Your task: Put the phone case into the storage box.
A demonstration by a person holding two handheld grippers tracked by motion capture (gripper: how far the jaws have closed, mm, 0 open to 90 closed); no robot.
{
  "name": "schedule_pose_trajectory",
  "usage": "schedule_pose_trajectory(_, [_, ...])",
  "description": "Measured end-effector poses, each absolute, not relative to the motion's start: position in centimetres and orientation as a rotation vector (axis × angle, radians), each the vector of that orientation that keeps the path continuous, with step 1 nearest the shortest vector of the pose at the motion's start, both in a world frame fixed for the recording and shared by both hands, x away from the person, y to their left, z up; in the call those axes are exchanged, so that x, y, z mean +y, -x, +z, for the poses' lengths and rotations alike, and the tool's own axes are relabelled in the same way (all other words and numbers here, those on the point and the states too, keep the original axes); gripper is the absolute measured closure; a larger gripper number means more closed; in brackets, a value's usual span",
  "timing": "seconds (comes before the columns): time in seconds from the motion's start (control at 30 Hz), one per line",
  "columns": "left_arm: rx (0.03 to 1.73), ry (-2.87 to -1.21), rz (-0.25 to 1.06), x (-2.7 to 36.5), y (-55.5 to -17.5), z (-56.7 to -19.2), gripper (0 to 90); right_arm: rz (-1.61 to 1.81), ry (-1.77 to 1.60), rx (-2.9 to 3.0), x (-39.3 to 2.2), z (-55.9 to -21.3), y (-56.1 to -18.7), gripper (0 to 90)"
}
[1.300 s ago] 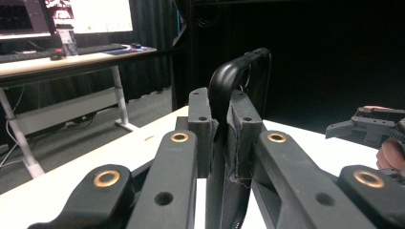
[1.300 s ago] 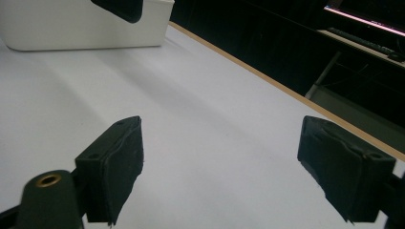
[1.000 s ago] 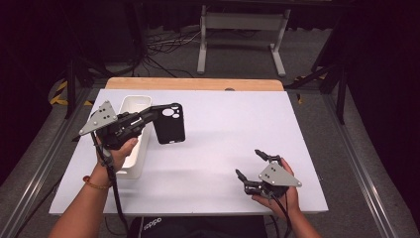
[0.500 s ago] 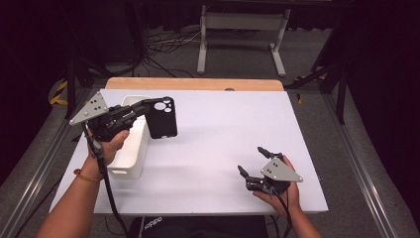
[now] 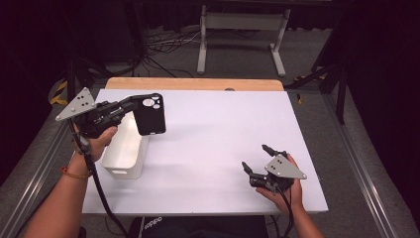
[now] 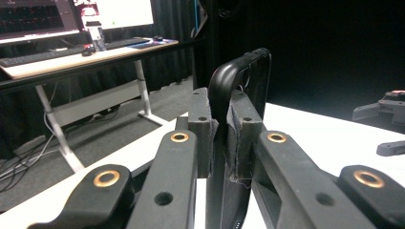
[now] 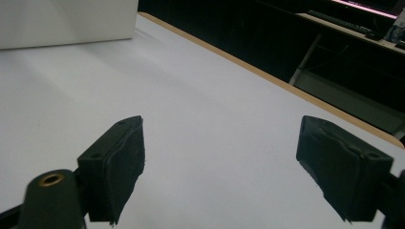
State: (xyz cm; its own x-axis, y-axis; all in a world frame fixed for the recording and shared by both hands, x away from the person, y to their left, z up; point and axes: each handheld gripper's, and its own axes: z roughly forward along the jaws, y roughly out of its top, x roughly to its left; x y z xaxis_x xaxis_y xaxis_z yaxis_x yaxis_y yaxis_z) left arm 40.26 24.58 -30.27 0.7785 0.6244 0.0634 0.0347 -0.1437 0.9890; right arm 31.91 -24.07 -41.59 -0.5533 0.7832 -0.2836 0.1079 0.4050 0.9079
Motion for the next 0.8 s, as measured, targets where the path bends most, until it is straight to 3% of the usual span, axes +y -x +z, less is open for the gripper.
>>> schedule_pose_trajectory(0.8, [0.593,-1.648,0.646,27.8,-42.7,-30.4,82.5,1.142,-0.777,1.968,-24.3,-41.9,-32.3,17.8])
